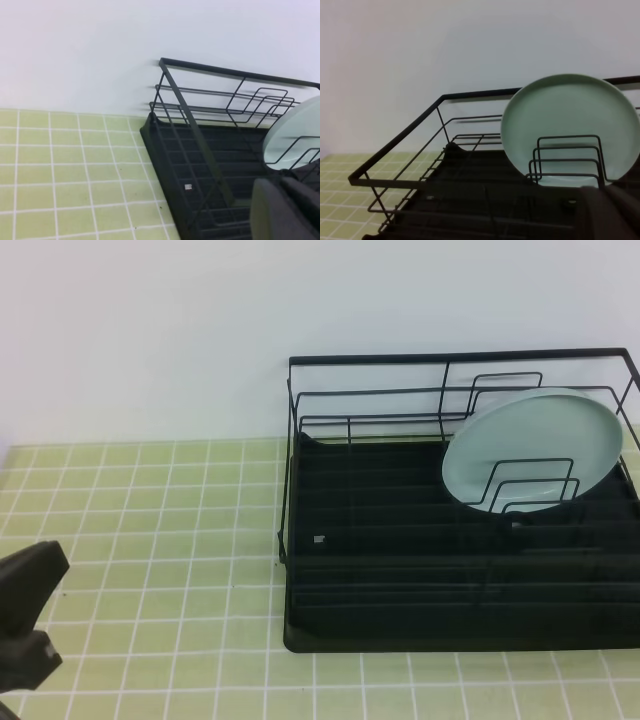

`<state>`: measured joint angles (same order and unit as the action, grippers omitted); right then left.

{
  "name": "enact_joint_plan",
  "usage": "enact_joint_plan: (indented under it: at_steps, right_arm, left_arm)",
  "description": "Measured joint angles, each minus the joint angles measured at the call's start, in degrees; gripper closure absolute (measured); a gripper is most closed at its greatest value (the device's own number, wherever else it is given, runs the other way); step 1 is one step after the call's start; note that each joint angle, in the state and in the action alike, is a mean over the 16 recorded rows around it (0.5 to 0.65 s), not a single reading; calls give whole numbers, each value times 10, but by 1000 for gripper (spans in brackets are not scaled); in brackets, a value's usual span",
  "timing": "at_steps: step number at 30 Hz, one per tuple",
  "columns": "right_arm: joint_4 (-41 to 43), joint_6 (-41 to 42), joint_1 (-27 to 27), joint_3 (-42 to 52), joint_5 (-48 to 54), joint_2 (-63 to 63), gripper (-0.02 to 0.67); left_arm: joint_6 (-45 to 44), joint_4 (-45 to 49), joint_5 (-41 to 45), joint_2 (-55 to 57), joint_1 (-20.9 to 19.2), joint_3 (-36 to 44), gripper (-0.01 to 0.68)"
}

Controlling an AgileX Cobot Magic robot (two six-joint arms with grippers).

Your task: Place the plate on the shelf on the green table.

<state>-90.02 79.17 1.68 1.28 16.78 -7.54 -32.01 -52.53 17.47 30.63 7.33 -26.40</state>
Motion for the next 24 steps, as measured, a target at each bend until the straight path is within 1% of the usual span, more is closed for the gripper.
enact_joint_plan:
  at_steps: [9, 13, 17, 24]
  right_arm:
    - [-2, 0, 0, 2, 1, 0, 651]
    - [-2, 0, 0, 2, 1, 0, 651]
    - [-2, 0, 0, 2, 2, 0, 651]
    - [-2, 0, 0, 2, 2, 0, 651]
  left_arm:
    - [-15, 57, -6, -42, -19, 5, 673]
    - [0, 101, -17, -55, -24, 17, 673]
    - [66, 180, -31, -75, -27, 49, 673]
    - [263, 345, -52, -152, -42, 154, 673]
